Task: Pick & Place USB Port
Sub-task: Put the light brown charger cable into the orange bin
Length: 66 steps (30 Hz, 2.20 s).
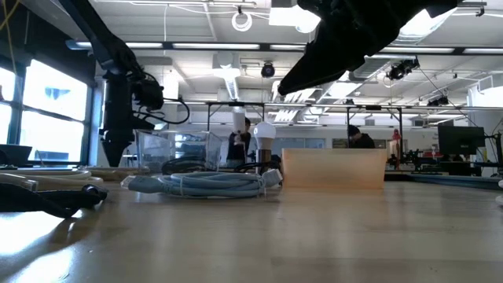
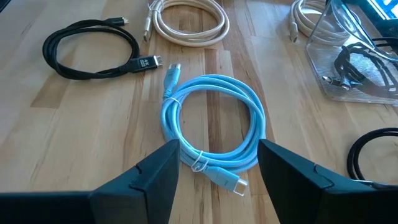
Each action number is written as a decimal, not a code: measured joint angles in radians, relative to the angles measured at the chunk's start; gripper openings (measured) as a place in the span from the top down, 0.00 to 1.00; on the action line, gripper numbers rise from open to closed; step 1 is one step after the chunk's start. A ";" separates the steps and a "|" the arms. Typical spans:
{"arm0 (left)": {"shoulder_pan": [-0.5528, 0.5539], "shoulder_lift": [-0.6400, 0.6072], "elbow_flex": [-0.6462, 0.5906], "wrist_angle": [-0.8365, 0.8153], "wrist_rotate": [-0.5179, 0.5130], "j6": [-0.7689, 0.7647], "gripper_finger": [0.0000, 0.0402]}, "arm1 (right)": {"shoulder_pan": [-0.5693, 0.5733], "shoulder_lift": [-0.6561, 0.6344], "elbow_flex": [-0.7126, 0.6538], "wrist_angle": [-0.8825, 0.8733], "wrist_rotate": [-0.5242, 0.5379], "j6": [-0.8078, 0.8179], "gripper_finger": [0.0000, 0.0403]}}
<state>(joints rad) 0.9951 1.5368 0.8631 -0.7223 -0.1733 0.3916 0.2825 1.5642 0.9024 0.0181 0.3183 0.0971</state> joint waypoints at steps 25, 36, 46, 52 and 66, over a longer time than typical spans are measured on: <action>-0.036 0.000 -0.056 0.098 -0.131 -0.005 0.67 | 0.000 0.000 0.000 0.000 -0.035 0.019 0.48; -0.081 0.074 -0.050 0.080 -0.247 0.008 0.97 | 0.000 0.000 0.000 0.000 -0.037 0.019 0.48; -0.080 0.068 -0.050 0.077 -0.242 0.008 0.99 | 0.006 0.000 0.000 -0.004 -0.037 0.026 0.48; -0.078 0.018 -0.055 0.047 -0.187 0.030 1.00 | 0.006 0.000 0.000 -0.007 -0.037 0.026 0.48; -0.079 -0.168 -0.046 -0.058 -0.116 0.076 1.00 | 0.006 0.000 0.000 -0.007 -0.037 0.026 0.48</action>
<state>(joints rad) 0.9161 1.3689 0.8174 -0.7806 -0.2896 0.4680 0.2890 1.5639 0.9020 0.0108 0.2810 0.1234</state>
